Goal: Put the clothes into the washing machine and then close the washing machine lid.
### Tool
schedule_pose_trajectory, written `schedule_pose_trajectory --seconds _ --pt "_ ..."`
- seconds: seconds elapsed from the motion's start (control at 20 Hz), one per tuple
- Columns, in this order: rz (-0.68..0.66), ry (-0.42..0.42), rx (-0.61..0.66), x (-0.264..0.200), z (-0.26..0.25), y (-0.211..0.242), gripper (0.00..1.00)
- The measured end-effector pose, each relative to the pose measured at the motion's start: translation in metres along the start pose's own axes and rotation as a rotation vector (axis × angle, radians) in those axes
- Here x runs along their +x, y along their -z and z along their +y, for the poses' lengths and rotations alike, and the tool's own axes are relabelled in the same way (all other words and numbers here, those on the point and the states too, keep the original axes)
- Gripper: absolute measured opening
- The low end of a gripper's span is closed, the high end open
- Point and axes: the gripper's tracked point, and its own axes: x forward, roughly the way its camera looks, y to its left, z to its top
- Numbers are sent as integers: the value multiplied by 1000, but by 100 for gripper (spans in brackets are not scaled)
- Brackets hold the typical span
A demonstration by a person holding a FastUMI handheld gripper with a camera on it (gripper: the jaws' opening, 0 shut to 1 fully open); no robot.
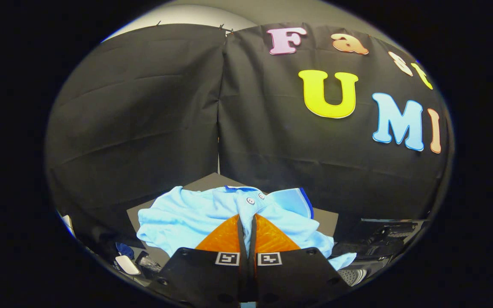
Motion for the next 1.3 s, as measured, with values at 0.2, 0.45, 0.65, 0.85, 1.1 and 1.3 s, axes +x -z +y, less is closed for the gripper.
schedule_pose_trajectory --seconds 0.2,0.45,0.65,0.85,1.1,1.3 --pt "-49 23 22 -26 -20 -10 1" --pt "-79 53 40 -54 -45 -12 1" --pt "-98 92 55 -78 -70 -8 1" --pt "-120 143 69 -101 -99 -9 1" --pt "-139 224 82 -130 -140 -7 1" --pt "-146 284 91 -154 -170 -2 1"
